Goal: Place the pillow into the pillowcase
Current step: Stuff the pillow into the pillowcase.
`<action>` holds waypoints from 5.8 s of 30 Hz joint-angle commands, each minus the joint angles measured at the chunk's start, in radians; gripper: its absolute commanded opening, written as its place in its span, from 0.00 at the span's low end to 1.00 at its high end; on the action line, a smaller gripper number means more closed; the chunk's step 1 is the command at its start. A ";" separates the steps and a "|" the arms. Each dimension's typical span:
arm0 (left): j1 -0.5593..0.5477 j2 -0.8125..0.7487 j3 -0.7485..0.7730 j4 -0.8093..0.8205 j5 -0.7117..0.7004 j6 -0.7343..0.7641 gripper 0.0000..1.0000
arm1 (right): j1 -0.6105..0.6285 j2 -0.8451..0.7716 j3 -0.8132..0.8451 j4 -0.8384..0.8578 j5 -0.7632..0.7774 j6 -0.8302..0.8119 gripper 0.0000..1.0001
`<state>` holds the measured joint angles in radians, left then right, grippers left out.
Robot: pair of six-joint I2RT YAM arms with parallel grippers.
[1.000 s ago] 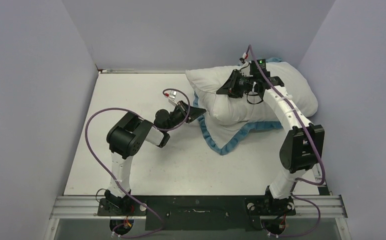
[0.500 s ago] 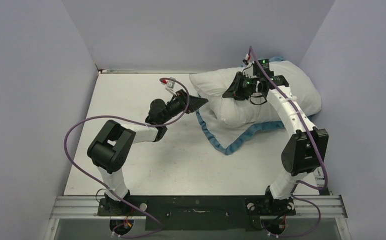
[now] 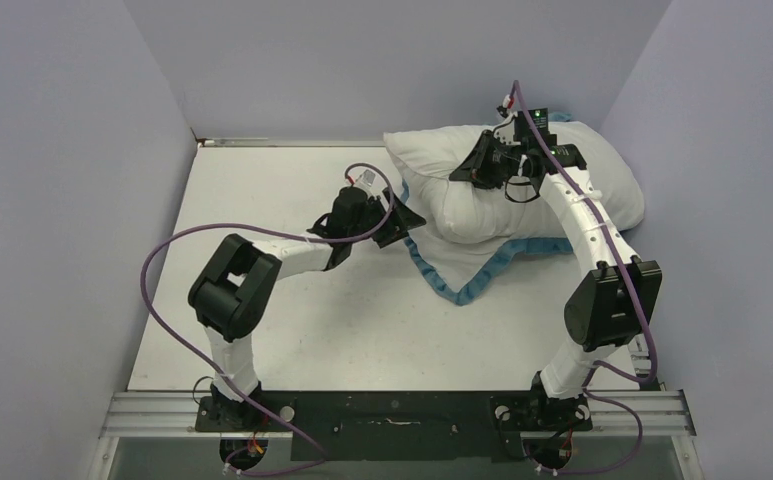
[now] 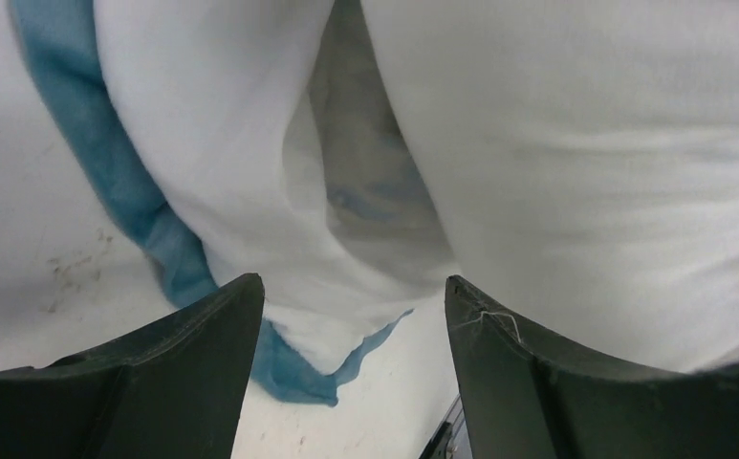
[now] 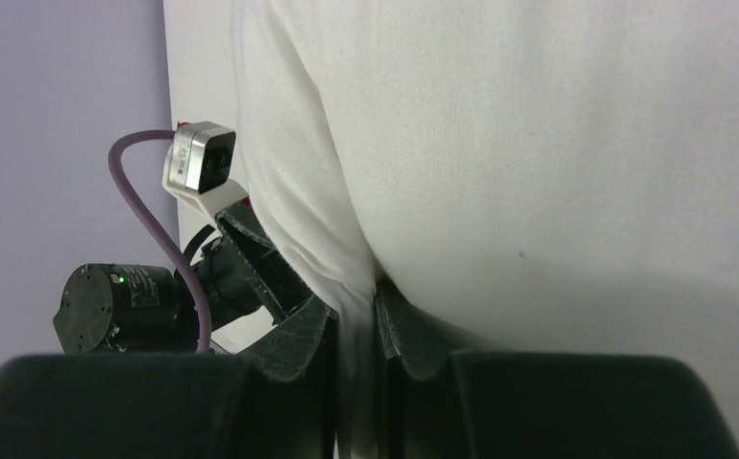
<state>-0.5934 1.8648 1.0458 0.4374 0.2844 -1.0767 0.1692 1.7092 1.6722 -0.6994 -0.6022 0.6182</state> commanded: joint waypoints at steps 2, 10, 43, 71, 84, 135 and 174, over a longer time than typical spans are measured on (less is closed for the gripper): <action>-0.014 0.105 0.202 -0.149 -0.025 -0.034 0.67 | -0.025 -0.041 0.053 0.104 -0.008 0.063 0.05; -0.029 0.274 0.364 -0.351 -0.022 -0.032 0.59 | -0.034 -0.032 0.077 0.128 -0.028 0.094 0.05; -0.065 -0.067 0.142 -0.201 -0.045 0.031 0.53 | -0.048 -0.198 -0.134 0.130 -0.096 0.116 0.05; -0.184 0.445 0.564 -0.243 -0.251 -0.162 0.58 | -0.096 -0.191 -0.152 0.298 -0.138 0.292 0.05; -0.218 0.615 0.801 -0.605 -0.300 -0.360 0.71 | -0.101 -0.188 -0.118 0.280 -0.117 0.283 0.05; -0.109 0.115 -0.019 0.814 -0.076 -0.078 0.01 | -0.166 -0.197 -0.106 0.127 -0.043 0.144 0.05; -0.145 0.462 0.524 0.155 -0.163 -0.306 0.00 | -0.166 -0.190 -0.047 0.087 -0.019 0.120 0.05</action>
<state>-0.7403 2.3737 1.6199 0.2806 0.1390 -1.4097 0.0212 1.5608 1.5734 -0.6483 -0.6800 0.7437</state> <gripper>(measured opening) 0.002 0.096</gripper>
